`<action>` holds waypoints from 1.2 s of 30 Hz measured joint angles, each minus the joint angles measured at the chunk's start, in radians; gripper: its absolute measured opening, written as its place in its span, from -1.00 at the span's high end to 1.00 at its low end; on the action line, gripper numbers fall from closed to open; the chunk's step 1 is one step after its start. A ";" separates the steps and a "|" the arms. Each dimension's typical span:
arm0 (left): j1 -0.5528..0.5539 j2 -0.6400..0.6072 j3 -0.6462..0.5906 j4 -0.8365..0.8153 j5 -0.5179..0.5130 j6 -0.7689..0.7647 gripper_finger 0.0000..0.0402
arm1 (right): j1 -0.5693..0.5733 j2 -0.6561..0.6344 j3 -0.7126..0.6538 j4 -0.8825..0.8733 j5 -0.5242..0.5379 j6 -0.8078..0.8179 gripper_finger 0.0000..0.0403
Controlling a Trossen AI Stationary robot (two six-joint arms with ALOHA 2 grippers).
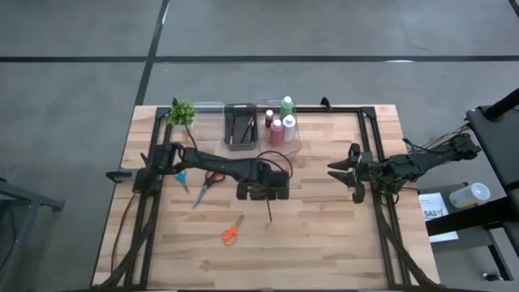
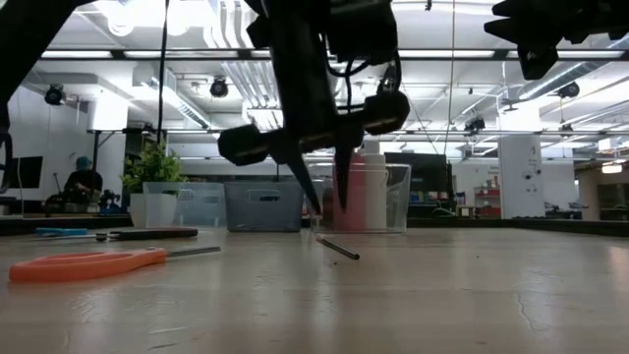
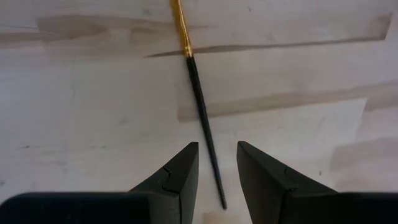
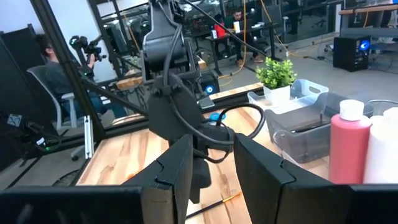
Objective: Pick & Place Paint Supplies
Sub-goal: Put the gold paintbrush into the black bin
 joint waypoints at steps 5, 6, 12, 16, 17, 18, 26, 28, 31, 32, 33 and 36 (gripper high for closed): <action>0.000 0.000 -0.060 0.103 -0.016 -0.043 0.41 | 0.000 0.000 0.000 0.000 0.000 0.000 0.43; 0.000 0.000 -0.072 0.124 -0.016 -0.044 0.41 | 0.000 0.000 0.000 0.000 0.000 0.000 0.43; 0.003 0.000 -0.128 0.193 -0.016 -0.061 0.41 | 0.000 0.000 0.000 0.000 0.000 0.000 0.43; 0.003 0.000 -0.132 0.192 -0.019 -0.080 0.41 | 0.000 0.000 0.000 0.000 0.000 0.000 0.43; 0.003 0.000 -0.132 0.192 -0.026 -0.074 0.41 | 0.000 0.000 0.000 0.000 0.000 0.000 0.43; 0.003 0.000 -0.132 0.192 -0.032 -0.070 0.41 | 0.000 0.000 0.000 0.000 0.000 0.000 0.43; 0.005 0.000 -0.132 0.164 -0.038 -0.065 0.61 | 0.000 0.000 0.000 0.000 0.000 0.000 0.43; 0.005 0.000 -0.132 0.157 -0.037 -0.065 0.69 | 0.000 0.000 0.000 0.000 0.000 0.000 0.43; 0.005 0.001 -0.132 0.157 -0.034 -0.062 0.79 | 0.000 0.000 0.000 0.000 0.000 0.000 0.43; 0.005 0.004 -0.132 0.157 -0.033 -0.062 0.82 | 0.000 0.000 0.000 0.000 0.000 0.000 0.43; 0.005 0.007 -0.132 0.157 -0.030 -0.062 0.84 | 0.000 0.000 0.000 0.000 0.000 0.000 0.43; 0.008 0.019 -0.130 0.159 0.002 -0.062 0.86 | 0.000 0.000 0.000 0.000 0.000 0.000 0.43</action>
